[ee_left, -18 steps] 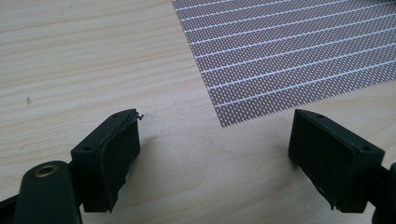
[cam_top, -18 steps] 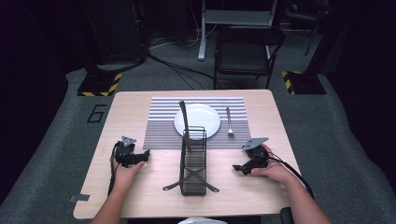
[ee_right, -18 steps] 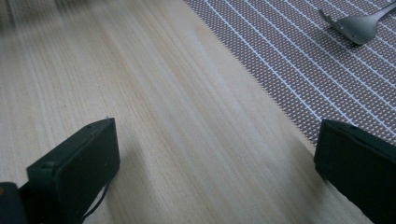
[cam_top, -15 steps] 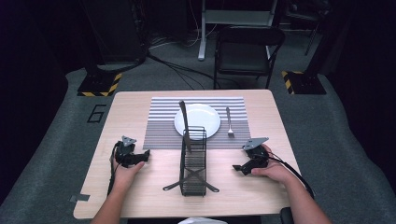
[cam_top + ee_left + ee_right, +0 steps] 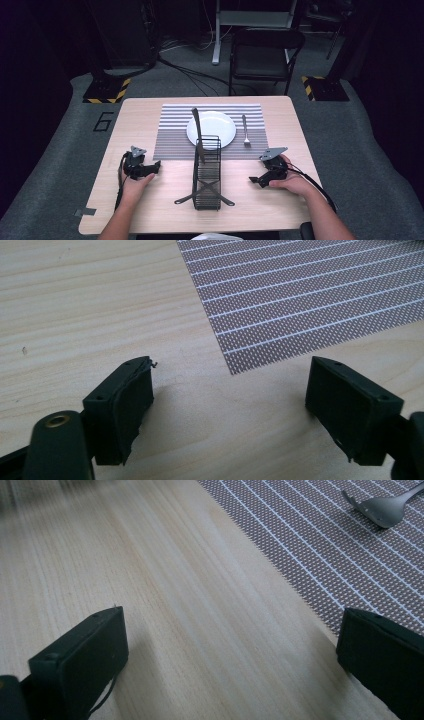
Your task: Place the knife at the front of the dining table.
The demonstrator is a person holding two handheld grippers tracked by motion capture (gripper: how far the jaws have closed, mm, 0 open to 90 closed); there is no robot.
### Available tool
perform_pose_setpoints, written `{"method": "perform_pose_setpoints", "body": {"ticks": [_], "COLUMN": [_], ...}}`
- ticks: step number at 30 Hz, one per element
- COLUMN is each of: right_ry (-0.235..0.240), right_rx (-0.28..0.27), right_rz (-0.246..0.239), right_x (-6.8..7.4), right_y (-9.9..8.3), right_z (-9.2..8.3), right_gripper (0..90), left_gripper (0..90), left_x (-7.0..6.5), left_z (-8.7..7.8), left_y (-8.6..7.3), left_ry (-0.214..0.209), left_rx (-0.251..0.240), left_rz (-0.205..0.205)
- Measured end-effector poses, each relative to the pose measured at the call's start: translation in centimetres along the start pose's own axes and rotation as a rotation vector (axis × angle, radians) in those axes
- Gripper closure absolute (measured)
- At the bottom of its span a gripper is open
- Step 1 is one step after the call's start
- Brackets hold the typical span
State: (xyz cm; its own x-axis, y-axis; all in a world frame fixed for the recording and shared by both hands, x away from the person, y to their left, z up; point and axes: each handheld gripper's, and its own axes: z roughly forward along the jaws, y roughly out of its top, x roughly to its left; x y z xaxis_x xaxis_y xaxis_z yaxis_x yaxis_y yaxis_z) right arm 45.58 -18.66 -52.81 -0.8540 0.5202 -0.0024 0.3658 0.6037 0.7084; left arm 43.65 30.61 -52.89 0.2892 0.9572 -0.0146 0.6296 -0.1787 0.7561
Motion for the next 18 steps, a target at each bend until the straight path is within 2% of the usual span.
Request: {"method": "perform_pose_setpoints", "body": {"ticks": [3,7,9,12,13,14,17,18], "right_ry": [0.0,0.001,0.002,0.002,0.002,0.001,0.002,0.001], "right_rx": [0.0,0.002,0.003,0.002,0.003,0.002,0.002,0.002], "right_rz": [0.001,-0.006,-0.007,-0.007,-0.007,-0.006,-0.007,-0.007], "right_x": [0.0,0.0,0.0,0.0,0.0,0.0,0.0,0.0], "right_y": [0.0,0.0,0.0,0.0,0.0,0.0,0.0,0.0], "right_z": [0.0,0.0,0.0,0.0,0.0,0.0,0.0,0.0], "right_gripper": [0.0,0.0,0.0,0.0,0.0,0.0,0.0,0.0], "left_gripper": [24.8,29.8,31.5,38.5,39.9,41.3,42.8,43.6], "left_x": [0.1,0.2,0.2,-0.1,-0.1,-0.2,-0.4,-0.6], "left_z": [-0.1,-0.6,-0.8,-2.1,-2.5,-2.7,-3.3,-3.8], "left_y": [0.0,0.3,0.4,1.3,1.5,1.7,2.2,2.6], "left_ry": [-0.007,-0.014,-0.009,-0.029,-0.036,-0.038,-0.052,-0.056], "left_rx": [0.001,0.018,0.016,-0.003,0.004,-0.005,-0.014,-0.03], "left_rz": [0.004,-0.032,-0.034,-0.085,-0.081,-0.095,-0.1,-0.106]}}
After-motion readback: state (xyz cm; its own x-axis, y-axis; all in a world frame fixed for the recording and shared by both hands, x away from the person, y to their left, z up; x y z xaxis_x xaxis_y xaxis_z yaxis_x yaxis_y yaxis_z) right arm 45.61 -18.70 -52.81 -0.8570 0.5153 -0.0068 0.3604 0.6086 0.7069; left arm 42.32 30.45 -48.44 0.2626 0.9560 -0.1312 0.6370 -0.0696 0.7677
